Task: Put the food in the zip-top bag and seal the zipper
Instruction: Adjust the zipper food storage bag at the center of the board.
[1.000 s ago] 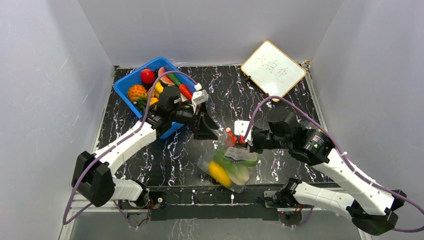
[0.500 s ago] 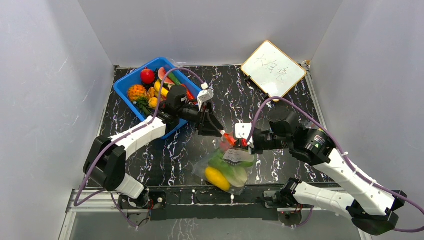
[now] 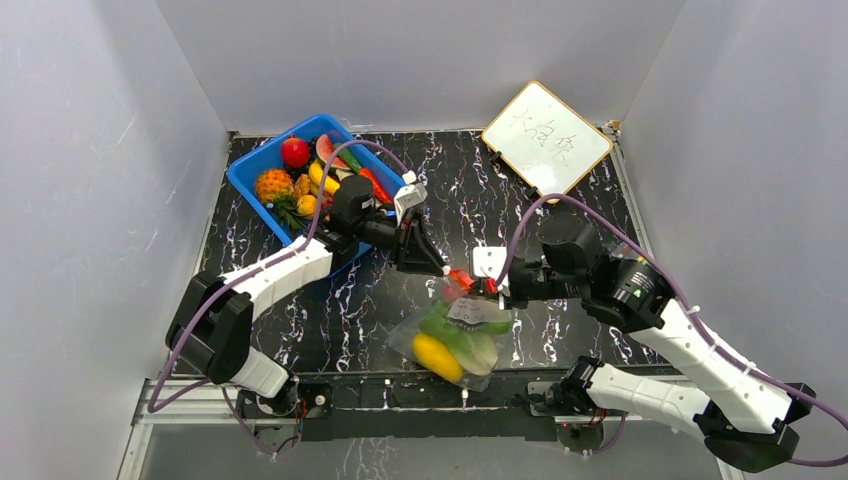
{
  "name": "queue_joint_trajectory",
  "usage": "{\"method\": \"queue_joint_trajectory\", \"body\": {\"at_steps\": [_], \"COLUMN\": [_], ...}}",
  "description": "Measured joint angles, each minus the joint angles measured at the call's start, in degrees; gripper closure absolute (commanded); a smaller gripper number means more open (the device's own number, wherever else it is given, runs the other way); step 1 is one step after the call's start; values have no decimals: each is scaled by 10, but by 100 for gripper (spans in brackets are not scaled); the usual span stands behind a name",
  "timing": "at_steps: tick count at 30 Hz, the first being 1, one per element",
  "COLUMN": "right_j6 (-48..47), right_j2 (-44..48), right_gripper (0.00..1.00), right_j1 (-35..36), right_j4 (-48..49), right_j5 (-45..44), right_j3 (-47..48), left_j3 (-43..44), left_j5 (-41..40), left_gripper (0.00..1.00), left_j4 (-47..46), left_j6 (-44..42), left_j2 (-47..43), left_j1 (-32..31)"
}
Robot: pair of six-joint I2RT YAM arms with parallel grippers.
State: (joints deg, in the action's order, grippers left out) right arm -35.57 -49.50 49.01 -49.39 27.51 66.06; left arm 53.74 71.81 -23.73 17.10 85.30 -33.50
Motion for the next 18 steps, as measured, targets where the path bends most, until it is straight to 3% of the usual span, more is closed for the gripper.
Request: {"method": "queue_joint_trajectory", "body": {"at_steps": [3,7,18], "right_j6": [1,1,7], "right_j2": [9,18,19], "right_gripper": [100,100,100], "right_j1": [0,0,0], "right_j4": [2,3,17], "right_j5": [-2,-2,-1], "right_j3": [0,0,0], "left_j3": [0,-2,-14], "left_j5": [-2,-3,-5], "left_gripper": [58,58,60], "left_j4": [24,20,-107], "left_j6": [-10,-2,84], "left_j2": [-1,-1,3], "left_j1": [0,0,-11]}}
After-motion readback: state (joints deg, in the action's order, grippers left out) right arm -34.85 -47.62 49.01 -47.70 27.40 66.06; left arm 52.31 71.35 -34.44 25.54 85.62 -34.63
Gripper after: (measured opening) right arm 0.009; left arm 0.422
